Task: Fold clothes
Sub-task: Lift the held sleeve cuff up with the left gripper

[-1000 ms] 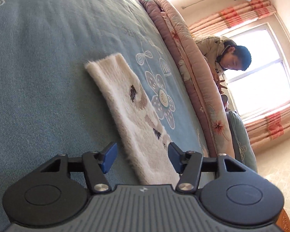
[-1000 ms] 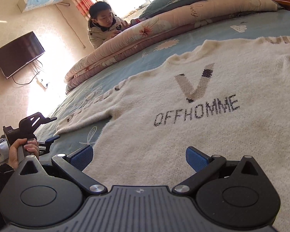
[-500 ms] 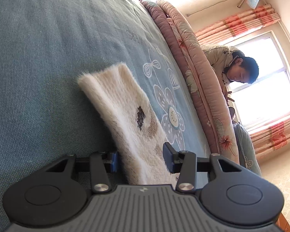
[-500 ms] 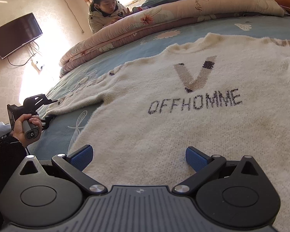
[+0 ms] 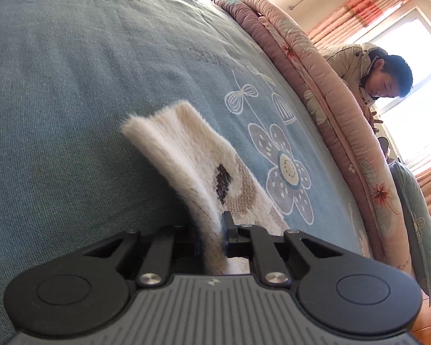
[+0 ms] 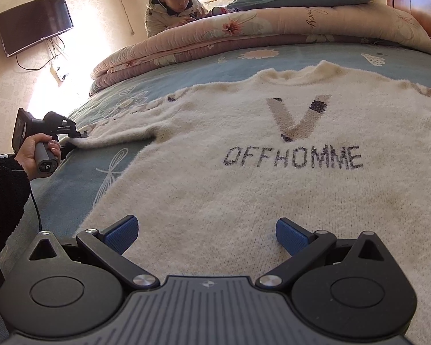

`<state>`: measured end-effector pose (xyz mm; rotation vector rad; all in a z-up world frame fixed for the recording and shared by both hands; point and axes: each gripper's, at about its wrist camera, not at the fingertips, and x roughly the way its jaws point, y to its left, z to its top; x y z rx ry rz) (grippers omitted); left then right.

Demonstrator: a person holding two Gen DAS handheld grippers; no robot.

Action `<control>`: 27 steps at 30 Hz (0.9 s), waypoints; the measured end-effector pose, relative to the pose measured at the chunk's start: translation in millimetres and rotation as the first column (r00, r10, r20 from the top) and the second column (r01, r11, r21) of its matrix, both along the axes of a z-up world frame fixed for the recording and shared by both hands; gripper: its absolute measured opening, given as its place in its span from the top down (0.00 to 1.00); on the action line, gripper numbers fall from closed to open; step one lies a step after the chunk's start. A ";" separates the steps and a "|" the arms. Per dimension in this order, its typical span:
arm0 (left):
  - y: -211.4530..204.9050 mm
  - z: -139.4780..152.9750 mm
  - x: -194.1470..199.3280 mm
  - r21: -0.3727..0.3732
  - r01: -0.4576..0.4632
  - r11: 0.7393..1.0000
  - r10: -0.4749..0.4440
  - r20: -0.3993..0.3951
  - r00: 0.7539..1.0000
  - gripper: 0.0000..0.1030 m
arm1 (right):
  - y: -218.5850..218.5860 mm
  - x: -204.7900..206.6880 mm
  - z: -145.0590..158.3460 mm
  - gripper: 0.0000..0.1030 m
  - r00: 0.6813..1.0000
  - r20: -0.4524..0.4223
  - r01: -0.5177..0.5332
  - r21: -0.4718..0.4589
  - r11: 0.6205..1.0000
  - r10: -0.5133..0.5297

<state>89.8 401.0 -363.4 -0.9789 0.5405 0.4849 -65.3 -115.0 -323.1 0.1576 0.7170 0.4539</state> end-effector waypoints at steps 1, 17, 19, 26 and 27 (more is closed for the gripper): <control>-1.8 3.4 1.5 0.012 0.002 1.000 -0.002 -0.018 1.000 0.90 | 0.5 0.2 -0.6 0.00 1.000 0.002 0.001 -0.011 1.000 -0.001; -80.0 114.2 20.7 0.229 0.134 0.964 -0.133 -0.023 0.991 0.92 | -13.5 -1.6 11.2 0.00 1.000 0.014 0.016 0.052 0.998 -0.017; -96.8 126.8 25.8 0.252 0.165 0.954 -0.166 -0.020 0.986 0.92 | -16.5 -2.5 13.9 0.00 1.000 0.021 0.018 0.060 0.998 -0.019; -160.9 158.7 37.4 0.327 0.275 0.904 -0.284 -0.020 0.958 0.92 | -27.0 -3.4 22.4 0.00 0.999 0.038 0.032 0.088 0.996 -0.035; -170.1 161.9 39.2 0.337 0.291 0.896 -0.301 -0.021 0.953 0.92 | -28.8 -3.1 23.0 0.00 0.999 0.036 0.035 0.096 0.995 -0.039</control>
